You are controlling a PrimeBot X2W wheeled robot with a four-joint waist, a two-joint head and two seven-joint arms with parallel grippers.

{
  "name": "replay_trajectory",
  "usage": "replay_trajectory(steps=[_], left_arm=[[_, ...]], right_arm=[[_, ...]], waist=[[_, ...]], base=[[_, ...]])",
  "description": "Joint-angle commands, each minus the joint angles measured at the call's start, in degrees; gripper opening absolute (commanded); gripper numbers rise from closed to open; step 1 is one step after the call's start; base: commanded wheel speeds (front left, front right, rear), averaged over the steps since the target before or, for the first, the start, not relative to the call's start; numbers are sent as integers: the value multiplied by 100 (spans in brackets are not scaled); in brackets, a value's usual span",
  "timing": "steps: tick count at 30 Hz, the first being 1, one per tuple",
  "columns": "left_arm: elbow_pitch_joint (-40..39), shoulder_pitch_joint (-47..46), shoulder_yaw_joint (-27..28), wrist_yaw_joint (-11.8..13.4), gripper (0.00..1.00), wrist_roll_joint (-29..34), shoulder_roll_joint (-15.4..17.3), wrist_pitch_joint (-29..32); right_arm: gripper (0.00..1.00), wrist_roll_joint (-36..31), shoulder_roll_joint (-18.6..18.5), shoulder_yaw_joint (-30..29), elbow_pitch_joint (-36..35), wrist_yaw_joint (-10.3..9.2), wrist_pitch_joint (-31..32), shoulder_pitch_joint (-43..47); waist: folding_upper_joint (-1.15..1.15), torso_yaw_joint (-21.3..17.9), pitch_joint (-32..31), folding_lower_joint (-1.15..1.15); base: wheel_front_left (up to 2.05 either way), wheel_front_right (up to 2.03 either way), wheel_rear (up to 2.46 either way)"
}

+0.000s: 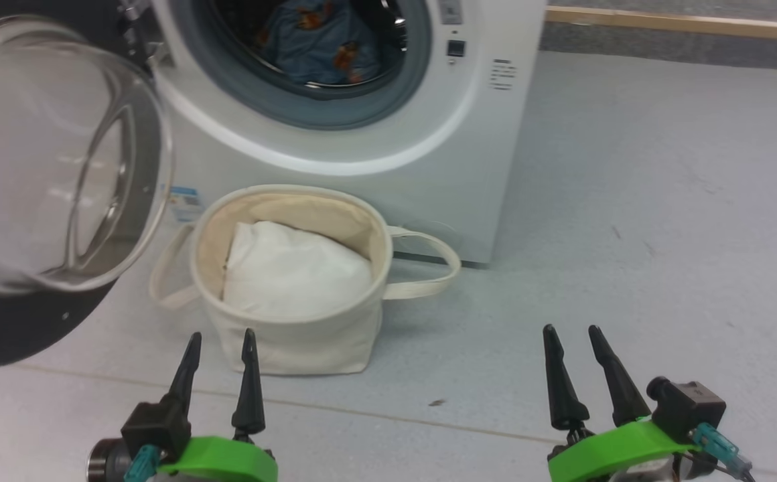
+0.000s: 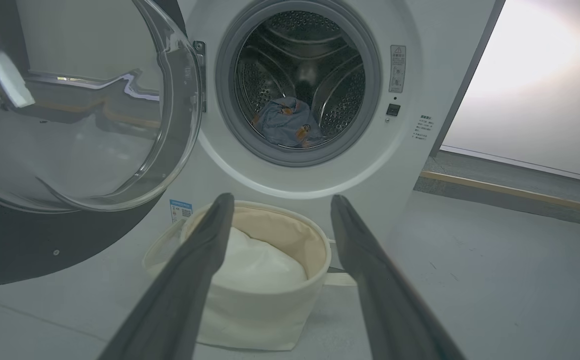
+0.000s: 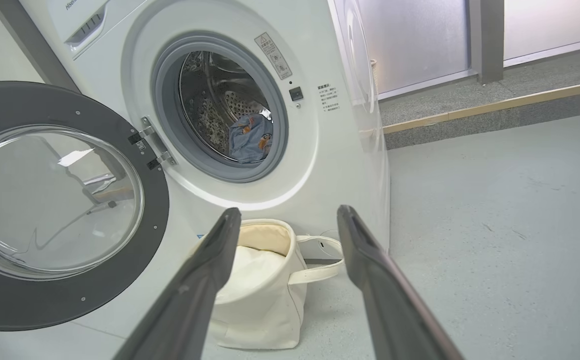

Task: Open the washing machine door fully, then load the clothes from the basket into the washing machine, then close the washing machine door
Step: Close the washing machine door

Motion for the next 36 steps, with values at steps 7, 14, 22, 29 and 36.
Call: replay_trajectory(steps=[7,14,22,29,36], left_arm=[[-200,-178,90,57,100,13,66,-26],[-261,-178,68,68,100,22,66,-26],[-208,-216,-26,51,100,14,66,-26],[-373,-146,131,162,100,20,66,-26],[-451,-112,264,188,100,14,66,-26]], right_arm=[[100,-61,8,173,-258,1,-70,-103],[100,-87,8,217,-428,1,-70,-169],[100,-9,8,206,-473,1,-70,-138],[100,-39,8,465,-363,1,-70,-304],[100,-64,8,580,-269,1,-70,-393]], waist=[[1,811,37,0],[1,1844,155,0],[1,2599,193,0],[1,2671,284,0],[1,2668,301,0]], base=[[0,0,0],[0,0,0],[0,0,0],[0,0,0],[0,0,0]])
